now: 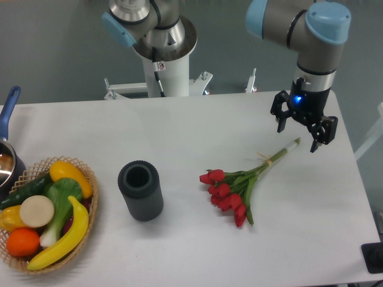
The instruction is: Pick up the flowers from the table
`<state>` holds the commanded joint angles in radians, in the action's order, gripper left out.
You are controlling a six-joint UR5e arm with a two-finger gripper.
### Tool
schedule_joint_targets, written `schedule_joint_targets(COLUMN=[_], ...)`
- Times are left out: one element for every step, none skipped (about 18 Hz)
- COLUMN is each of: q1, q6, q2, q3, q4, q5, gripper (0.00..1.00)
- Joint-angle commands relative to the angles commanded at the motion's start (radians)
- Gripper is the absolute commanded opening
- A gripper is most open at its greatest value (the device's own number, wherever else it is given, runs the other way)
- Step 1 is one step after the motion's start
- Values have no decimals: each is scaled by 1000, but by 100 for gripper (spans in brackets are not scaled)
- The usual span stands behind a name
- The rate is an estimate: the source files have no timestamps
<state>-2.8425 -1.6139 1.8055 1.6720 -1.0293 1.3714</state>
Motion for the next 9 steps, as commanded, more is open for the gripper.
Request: schedule_joint_targets(q1=[0, 0, 0, 0, 2, 3, 3, 5, 8], q6=[24, 55, 87, 121, 158, 195, 213, 215, 216], q2=[0, 2, 2, 3, 5, 6, 15, 20, 26], q3=[6, 14, 17, 20, 26, 32, 34, 35, 41], q4=[0, 3, 3, 3, 3, 6, 6, 5, 5], q5=[-3, -9, -29, -50, -61, -61, -61, -60, -58], gripper=[100, 100, 100, 100, 100, 100, 100, 100, 100])
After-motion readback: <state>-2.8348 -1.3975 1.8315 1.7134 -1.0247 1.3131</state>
